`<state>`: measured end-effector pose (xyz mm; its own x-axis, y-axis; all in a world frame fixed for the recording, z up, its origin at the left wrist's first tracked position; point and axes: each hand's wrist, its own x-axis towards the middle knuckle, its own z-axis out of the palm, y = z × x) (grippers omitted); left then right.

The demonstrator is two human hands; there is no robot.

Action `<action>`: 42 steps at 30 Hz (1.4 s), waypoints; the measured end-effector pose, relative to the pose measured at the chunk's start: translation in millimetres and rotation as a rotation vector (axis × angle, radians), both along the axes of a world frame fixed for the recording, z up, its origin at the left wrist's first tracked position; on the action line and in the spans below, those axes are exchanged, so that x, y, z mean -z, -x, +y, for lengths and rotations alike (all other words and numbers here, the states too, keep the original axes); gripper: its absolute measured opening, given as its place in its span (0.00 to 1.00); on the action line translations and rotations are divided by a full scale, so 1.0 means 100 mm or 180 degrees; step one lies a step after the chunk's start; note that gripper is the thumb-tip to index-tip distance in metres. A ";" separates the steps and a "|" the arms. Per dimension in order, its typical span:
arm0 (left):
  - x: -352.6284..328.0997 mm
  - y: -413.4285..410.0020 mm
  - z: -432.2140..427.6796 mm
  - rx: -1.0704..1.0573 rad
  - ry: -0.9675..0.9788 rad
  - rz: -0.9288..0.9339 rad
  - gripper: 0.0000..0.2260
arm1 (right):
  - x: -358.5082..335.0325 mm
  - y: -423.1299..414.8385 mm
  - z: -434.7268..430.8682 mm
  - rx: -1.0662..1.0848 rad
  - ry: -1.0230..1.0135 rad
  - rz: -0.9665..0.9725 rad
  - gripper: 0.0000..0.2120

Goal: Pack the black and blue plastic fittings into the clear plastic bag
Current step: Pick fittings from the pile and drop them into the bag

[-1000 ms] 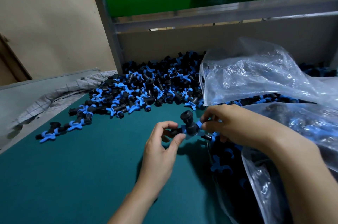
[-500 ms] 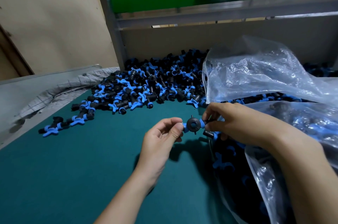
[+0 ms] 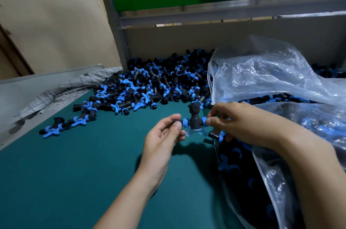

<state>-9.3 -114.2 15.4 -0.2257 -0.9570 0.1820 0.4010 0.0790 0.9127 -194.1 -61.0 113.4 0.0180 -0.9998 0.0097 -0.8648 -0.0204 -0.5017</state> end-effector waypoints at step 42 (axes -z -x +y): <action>-0.20 0.63 0.38 0.0569 0.0433 -0.0236 0.07 | -0.40 -0.13 0.20 0.0181 0.1775 -0.0783 0.30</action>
<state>-72.4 -76.1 35.3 -0.4070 -0.8684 0.2832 0.3519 0.1370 0.9260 -181.2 -41.0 153.5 -0.1044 -0.8422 0.5289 -0.7323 -0.2948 -0.6139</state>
